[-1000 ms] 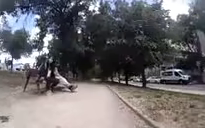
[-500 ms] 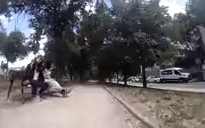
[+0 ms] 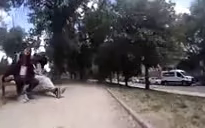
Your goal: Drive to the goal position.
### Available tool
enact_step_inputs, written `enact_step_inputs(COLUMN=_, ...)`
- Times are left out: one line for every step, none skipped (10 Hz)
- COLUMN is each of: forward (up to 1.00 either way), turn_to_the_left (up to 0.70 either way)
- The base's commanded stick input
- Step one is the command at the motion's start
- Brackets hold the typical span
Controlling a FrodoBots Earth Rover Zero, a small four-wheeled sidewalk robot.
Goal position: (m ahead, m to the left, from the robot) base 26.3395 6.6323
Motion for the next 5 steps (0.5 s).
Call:
enact_step_inputs(forward=1.0, turn_to_the_left=0.25)
enact_step_inputs(forward=1.0, turn_to_the_left=0.3)
enact_step_inputs(forward=1.0, turn_to_the_left=0.0)
enact_step_inputs(forward=1.0, turn_to_the_left=0.0)
enact_step_inputs(forward=1.0, turn_to_the_left=0.0)
